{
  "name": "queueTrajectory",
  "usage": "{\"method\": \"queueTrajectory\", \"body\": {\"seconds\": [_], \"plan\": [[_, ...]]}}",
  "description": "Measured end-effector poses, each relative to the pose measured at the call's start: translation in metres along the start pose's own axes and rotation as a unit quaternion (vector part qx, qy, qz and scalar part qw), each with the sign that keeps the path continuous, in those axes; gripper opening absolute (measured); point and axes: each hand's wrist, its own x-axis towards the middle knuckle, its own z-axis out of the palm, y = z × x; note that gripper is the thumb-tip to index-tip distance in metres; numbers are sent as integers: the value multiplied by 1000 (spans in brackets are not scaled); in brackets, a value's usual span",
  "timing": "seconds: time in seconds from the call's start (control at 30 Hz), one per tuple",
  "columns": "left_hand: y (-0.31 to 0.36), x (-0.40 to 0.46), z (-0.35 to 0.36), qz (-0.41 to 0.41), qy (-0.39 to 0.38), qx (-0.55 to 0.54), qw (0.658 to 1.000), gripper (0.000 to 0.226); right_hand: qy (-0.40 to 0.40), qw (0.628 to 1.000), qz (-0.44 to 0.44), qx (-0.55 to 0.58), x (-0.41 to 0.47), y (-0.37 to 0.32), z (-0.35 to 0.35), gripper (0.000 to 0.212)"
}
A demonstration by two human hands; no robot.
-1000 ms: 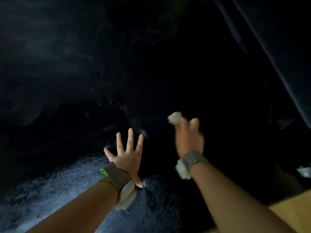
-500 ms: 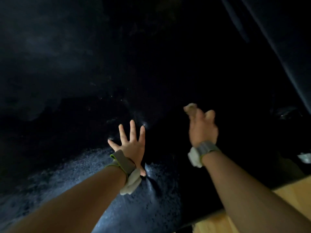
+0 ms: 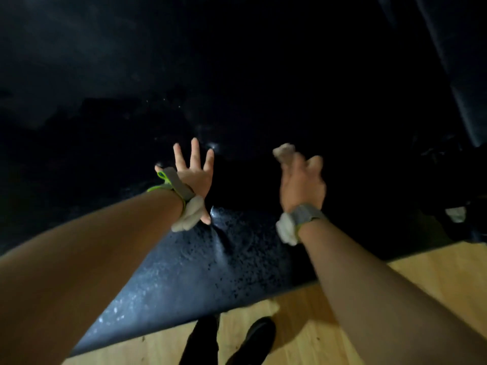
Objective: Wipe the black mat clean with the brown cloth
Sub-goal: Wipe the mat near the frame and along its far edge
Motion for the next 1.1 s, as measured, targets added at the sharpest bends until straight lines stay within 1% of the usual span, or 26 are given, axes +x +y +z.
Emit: {"method": "queueTrajectory", "body": {"seconds": [0.07, 0.1, 0.13, 0.17, 0.2, 0.23, 0.27, 0.33, 0.37, 0.4, 0.43, 0.53, 0.63, 0.7, 0.77, 0.83, 0.87, 0.9, 0.93, 0.97, 1.03, 1.1], "plan": [[1, -3, 0, 1, 3, -5, 1000, 156, -72, 993, -84, 47, -53, -25, 13, 25], [2, -4, -1, -2, 7, -1, 1000, 155, -93, 987, -109, 65, -82, -36, 13, 22], [3, -4, -1, -8, 13, 6, 1000, 153, -87, 983, -147, 74, -101, -39, 14, 21], [5, -6, -1, -13, 17, 12, 1000, 151, -79, 977, -191, 58, -110, -35, 19, 20], [5, -6, -1, -14, 19, 19, 1000, 151, -101, 971, -211, 49, -108, -28, 22, 17], [5, -6, -1, -13, 20, 19, 1000, 153, -146, 969, -190, 62, -96, -20, 17, 17], [4, -6, 0, -14, 21, 16, 1000, 154, -124, 978, -158, 54, -76, -7, 8, 20], [2, 0, 3, -15, 22, 11, 1000, 156, -38, 996, -78, 34, -33, 29, 4, 20], [1, 1, 4, -16, 21, 9, 1000, 157, -2, 997, -11, 70, -13, 44, -3, 20], [0, 3, 5, -18, 20, 12, 1000, 158, 24, 995, 33, 94, -2, 52, -8, 22], [0, 3, 5, -20, 20, 14, 999, 158, 32, 996, 26, 85, 3, 54, -12, 24], [5, -3, 2, -22, 21, 14, 999, 155, -8, 998, -46, 31, -15, 35, -1, 35], [8, -8, -1, -24, 17, 16, 999, 153, -24, 987, -157, 18, -52, 16, 14, 31], [8, -12, -4, -25, 24, 17, 999, 153, -27, 980, -196, 23, -57, 14, 20, 38], [5, -17, -2, -18, 40, 3, 999, 151, -15, 981, -194, 21, -53, 17, 23, 40], [2, -28, 11, -25, 73, -51, 996, 144, -44, 984, -166, 47, -54, 18, 19, 34], [2, -35, 22, -31, 80, -85, 993, 141, -50, 980, -189, 43, -53, 19, 18, 28], [3, -46, 36, -34, 71, -111, 991, 141, -58, 974, -209, 63, -51, 20, 19, 23], [5, -58, 53, -33, 52, -123, 990, 141, -43, 970, -224, 86, -52, 21, 19, 21], [9, -69, 71, -30, 31, -119, 992, 144, -21, 968, -227, 101, -53, 22, 20, 23], [17, -79, 98, -36, 8, -76, 996, 149, 3, 974, -196, 115, -57, 22, 22, 17], [22, -74, 103, -47, -3, -43, 998, 153, 26, 977, -186, 102, -57, 18, 22, 20]]}}
